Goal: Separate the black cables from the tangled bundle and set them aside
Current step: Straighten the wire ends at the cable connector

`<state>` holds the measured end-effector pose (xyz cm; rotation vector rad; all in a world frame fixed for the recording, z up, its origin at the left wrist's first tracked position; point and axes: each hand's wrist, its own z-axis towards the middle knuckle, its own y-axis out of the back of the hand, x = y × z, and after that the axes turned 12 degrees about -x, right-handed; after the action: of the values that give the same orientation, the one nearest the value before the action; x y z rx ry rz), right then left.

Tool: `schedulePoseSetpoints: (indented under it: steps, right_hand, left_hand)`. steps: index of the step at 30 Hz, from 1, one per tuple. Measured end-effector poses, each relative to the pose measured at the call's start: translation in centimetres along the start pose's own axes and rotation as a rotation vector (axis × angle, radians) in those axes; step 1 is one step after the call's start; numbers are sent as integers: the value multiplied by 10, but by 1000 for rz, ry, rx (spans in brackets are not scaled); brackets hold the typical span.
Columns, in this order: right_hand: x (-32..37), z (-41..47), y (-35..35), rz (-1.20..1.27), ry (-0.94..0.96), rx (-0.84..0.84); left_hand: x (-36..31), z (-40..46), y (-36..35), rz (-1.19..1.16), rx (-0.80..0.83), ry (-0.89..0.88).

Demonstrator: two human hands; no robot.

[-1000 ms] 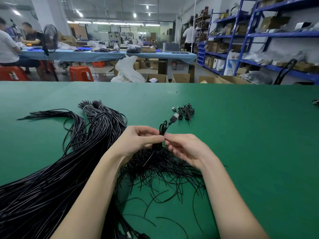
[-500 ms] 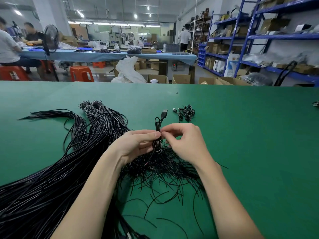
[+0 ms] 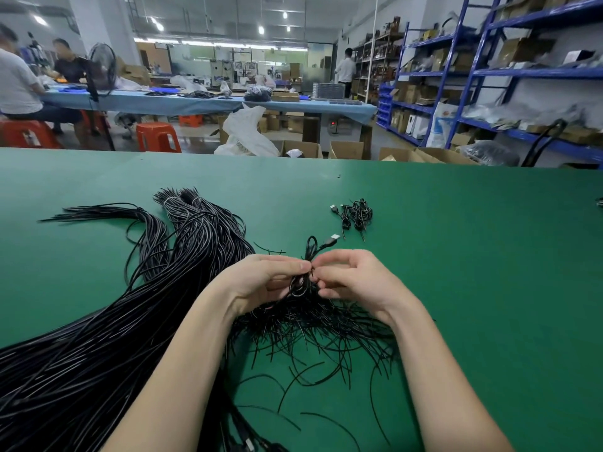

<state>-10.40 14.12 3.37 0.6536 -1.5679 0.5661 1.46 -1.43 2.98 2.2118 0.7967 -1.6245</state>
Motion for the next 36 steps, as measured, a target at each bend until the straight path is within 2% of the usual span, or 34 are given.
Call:
schedulePoseSetpoints:
  steps: [3, 4, 7, 12, 14, 15, 17, 19, 20, 21, 23, 28, 31, 36]
  right_hand:
    - [0, -1, -1, -466, 407, -164]
    - [1, -1, -2, -550, 524, -218]
    - [-1, 0, -2, -606, 743, -238]
    - [-5, 0, -4, -612, 900, -320]
    - [-8, 0, -12, -512, 875, -405]
    - [-10, 1, -17, -413, 775, -446]
    - [-6, 4, -21, -103, 400, -424]
    - [0, 2, -21, 289, -62, -246]
    - [2, 2, -20, 420, -215, -173]
    - [2, 1, -18, 461, -281, -126]
    - [2, -1, -14, 325, -203, -89]
    - [11, -9, 8, -298, 414, -123]
    - [16, -11, 16, -386, 492, -71]
    - [21, -12, 19, -452, 556, -84]
  left_hand:
    - [1, 2, 2, -92, -4, 35]
    - [2, 2, 1, -115, -3, 47]
    - [0, 1, -1, -147, -12, 69]
    - [-3, 0, -2, -184, -24, 73]
    - [-2, -1, -2, -186, 2, 1]
    - [-2, -1, -3, -171, 5, -54]
    - [-1, -2, -5, -115, -21, -188]
    - [0, -2, -6, -71, -59, -296]
    - [0, -1, -6, -59, -64, -317]
    - [0, -1, -5, -55, -56, -310]
    - [0, -1, -3, -67, -27, -235]
    - [-1, -1, 0, -172, 22, -64]
    - [-3, -5, 1, -171, 85, -2]
    - [-3, -6, 7, -164, 140, 42]
